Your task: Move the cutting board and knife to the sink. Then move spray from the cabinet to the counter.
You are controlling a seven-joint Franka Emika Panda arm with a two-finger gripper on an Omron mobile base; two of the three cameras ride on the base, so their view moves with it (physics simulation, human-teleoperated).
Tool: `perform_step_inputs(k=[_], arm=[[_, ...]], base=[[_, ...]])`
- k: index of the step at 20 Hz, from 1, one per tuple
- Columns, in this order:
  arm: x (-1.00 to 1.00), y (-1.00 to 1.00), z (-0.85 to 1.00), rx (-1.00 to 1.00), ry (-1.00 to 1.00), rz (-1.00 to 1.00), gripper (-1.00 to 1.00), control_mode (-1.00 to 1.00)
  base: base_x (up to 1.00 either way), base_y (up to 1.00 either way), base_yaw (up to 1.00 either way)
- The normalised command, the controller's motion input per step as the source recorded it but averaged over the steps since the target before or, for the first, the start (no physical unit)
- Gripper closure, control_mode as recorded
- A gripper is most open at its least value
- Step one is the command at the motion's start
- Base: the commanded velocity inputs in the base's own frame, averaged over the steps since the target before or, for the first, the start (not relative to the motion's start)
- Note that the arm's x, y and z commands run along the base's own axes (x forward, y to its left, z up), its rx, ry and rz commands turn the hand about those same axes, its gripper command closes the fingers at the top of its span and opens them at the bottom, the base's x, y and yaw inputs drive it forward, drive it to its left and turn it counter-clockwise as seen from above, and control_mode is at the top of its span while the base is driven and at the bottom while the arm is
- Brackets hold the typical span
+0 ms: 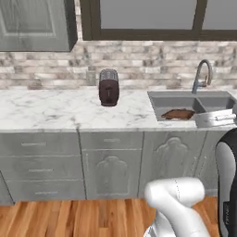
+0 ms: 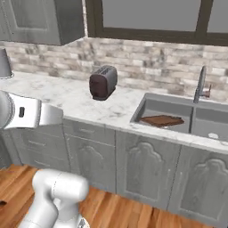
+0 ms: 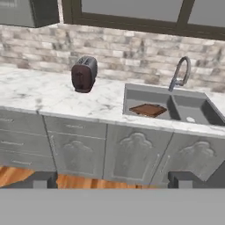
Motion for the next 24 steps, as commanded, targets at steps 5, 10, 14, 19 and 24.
perform_step_inputs(k=[5,10,14,19,24], arm=[[0.0,0.0,0.0,0.0,0.0,0.0,-1.0,1.0],[0.0,0.0,0.0,0.0,0.0,0.0,-1.0,1.0],[0.0,0.0,0.0,0.0,0.0,0.0,-1.0,1.0],[0.0,0.0,0.0,0.0,0.0,0.0,-1.0,1.0],[0.0,0.0,0.0,0.0,0.0,0.0,-1.0,1.0]], base=[[0.0,0.02,1.0],[0.0,0.02,1.0],[-0.03,0.11,0.94],[0.09,-0.14,0.76],[0.62,-0.69,0.34]])
